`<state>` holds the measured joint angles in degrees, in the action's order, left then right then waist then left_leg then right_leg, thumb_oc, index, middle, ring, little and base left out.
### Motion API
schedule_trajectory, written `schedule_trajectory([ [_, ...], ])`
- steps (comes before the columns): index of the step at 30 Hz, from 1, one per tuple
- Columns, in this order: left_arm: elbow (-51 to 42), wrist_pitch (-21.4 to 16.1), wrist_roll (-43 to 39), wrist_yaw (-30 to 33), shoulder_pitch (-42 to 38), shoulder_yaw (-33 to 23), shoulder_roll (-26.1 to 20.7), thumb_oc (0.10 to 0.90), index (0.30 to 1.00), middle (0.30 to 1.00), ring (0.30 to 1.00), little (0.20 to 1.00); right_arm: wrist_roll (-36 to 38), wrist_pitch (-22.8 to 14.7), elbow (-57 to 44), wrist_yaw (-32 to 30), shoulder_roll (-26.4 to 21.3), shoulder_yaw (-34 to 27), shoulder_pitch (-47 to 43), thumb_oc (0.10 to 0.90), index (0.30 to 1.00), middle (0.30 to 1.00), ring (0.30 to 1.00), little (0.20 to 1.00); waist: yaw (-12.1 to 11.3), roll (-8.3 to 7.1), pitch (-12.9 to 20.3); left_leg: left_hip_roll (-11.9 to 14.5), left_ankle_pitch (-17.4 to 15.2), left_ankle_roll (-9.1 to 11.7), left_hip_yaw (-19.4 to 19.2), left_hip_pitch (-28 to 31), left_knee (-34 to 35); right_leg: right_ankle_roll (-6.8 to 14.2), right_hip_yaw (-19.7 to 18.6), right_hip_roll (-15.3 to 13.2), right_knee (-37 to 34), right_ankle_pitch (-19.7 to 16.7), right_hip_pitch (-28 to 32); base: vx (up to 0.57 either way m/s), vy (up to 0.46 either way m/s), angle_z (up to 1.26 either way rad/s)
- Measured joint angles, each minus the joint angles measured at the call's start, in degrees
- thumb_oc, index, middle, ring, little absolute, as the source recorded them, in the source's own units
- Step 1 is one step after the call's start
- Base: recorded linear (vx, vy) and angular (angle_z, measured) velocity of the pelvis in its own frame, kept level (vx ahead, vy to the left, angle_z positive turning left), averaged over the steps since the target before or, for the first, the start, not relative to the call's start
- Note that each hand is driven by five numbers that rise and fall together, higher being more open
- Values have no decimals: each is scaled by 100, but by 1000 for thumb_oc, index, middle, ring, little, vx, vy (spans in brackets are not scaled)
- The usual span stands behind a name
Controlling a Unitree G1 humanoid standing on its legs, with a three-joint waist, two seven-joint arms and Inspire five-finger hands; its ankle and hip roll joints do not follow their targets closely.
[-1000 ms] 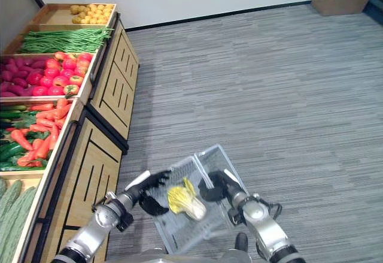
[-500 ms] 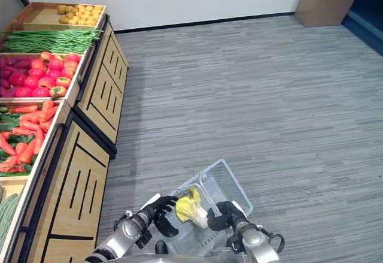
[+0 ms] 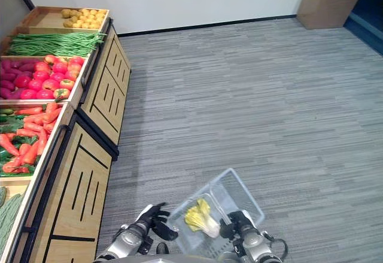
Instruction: Get the vegetables into the basket
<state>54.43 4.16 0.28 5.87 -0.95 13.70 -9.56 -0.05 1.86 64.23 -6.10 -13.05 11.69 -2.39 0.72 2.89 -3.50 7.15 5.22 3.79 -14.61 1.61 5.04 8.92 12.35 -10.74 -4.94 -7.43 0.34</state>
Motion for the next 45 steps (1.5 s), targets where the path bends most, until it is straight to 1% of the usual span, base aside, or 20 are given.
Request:
schedule_trajectory([
  [2, 40, 17, -339, -39, 30, -90, -295, 900, 1000, 1000, 1000, 1000, 20, 44, 126, -64, -161, -35, 9, 400, 300, 300, 300, 300, -17, 5, 9, -15, -2, -2, 27, 17, 0, 7, 23, -2, 0, 5, 39, 7, -8, 6],
  [5, 102, 5, -526, -48, 57, -99, -452, 900, 1000, 1000, 1000, 1000, 69, 69, 292, -84, -226, -190, 18, 400, 300, 300, 300, 300, -19, -3, 39, -29, -3, -4, 27, 25, 0, 7, 21, -3, 0, 5, 47, 2, -2, 1],
  [8, 360, -16, -690, -87, 40, -105, -328, 900, 1000, 1000, 1000, 1000, 170, 58, 412, -96, -196, -241, 24, 400, 300, 300, 300, 300, -3, -3, 111, -29, -6, 0, 18, 39, 0, 8, 8, -1, 0, 6, 51, 0, 0, 0],
  [12, 813, -46, -709, -102, 19, -86, -65, 900, 1000, 1000, 1000, 1000, 280, 30, 630, -143, -193, -242, 55, 400, 300, 300, 300, 300, 10, -29, 241, -21, -29, 11, 16, 38, 1, 23, 8, -5, 0, 17, 43, 0, 0, 0],
  [13, 1062, -87, -701, -97, -7, -96, -18, 900, 1000, 1000, 1000, 1000, 280, 29, 634, -193, -195, -240, 81, 400, 300, 300, 300, 300, 10, -31, 270, -11, -54, 28, 16, 39, 1, 27, 7, -11, 0, 24, 40, 0, 0, 0],
  [16, 1396, -59, -694, -69, -5, -108, -13, 900, 1000, 1000, 1000, 1000, 271, 27, 724, -258, -218, -231, 90, 400, 300, 300, 300, 300, 14, -41, 294, -5, -62, 34, 15, 28, 1, 34, 7, -4, 0, 33, 25, 0, 0, 0],
  [18, 1530, -62, -641, -40, -12, -238, -15, 900, 1000, 1000, 1000, 1000, 272, 29, 753, -289, -236, -232, 91, 400, 300, 300, 300, 300, 5, -46, 290, -5, -62, 35, 15, 17, 1, 33, 4, -5, 0, 33, 19, 7, 3, 2],
  [23, 1832, -71, -234, 136, -66, -367, -3, 900, 1000, 1000, 1000, 1000, 270, 29, 751, -286, -236, -227, 88, 400, 300, 300, 300, 300, 0, -77, 287, -20, -55, 54, 12, 0, 0, 13, -5, 11, 1, 24, 1, 5, 3, -1],
  [27, 1842, 45, -20, 268, -112, -488, -5, 900, 1000, 1000, 1000, 1000, 271, 30, 738, -284, -231, -227, 93, 400, 300, 300, 300, 300, 1, -91, 287, -22, -65, 55, 5, 6, -1, 13, -8, 14, 1, 30, 1, 0, 0, 0],
  [31, 1820, 46, -10, 307, -113, -484, -6, 900, 1000, 1000, 1000, 1000, 267, 30, 739, -279, -226, -220, 89, 400, 300, 300, 300, 300, -11, -101, 282, -20, -68, 56, 7, 5, -1, 15, 9, 19, 1, 34, 2, 0, 0, 0],
  [34, 1737, 43, 123, 313, -131, -472, -7, 900, 1000, 1000, 1000, 1000, 263, 30, 750, -280, -226, -218, 95, 400, 300, 300, 300, 300, -67, -115, 273, -20, -72, 62, 10, 0, 0, 20, 14, 18, 1, 43, 3, 10, 33, 1],
  [39, 1723, 39, 209, 366, -146, -440, -20, 900, 1000, 1000, 1000, 1000, 262, 29, 745, -276, -224, -221, 91, 400, 300, 300, 300, 300, -93, -164, 253, -37, -84, 70, 15, -33, 0, 29, 30, -3, 1, 57, -22, 15, 62, 1],
  [42, 1723, 39, 208, 367, -180, -446, -43, 900, 1000, 1000, 1000, 1000, 262, 30, 740, -275, -219, -230, 88, 400, 300, 300, 300, 300, -105, -213, 229, -102, -95, 56, 15, -62, 1, 33, 37, -43, 3, 55, -48, 40, 114, 1],
  [44, 1725, 38, 208, 370, -210, -447, -77, 900, 1000, 1000, 1000, 1000, 262, 31, 736, -272, -203, -233, 73, 400, 300, 300, 300, 300, -113, -291, 180, -163, -127, 29, 15, -61, 1, 53, 33, -99, 4, 59, -49, 61, 187, 1],
  [45, 1726, 35, 205, 370, -253, -455, -99, 900, 1000, 1000, 1000, 1000, 262, 30, 731, -271, -199, -244, 71, 400, 300, 300, 300, 300, -125, -370, 130, -250, -165, -16, 8, -61, 2, 84, 31, -186, 8, 56, -52, 82, 234, 1],
])
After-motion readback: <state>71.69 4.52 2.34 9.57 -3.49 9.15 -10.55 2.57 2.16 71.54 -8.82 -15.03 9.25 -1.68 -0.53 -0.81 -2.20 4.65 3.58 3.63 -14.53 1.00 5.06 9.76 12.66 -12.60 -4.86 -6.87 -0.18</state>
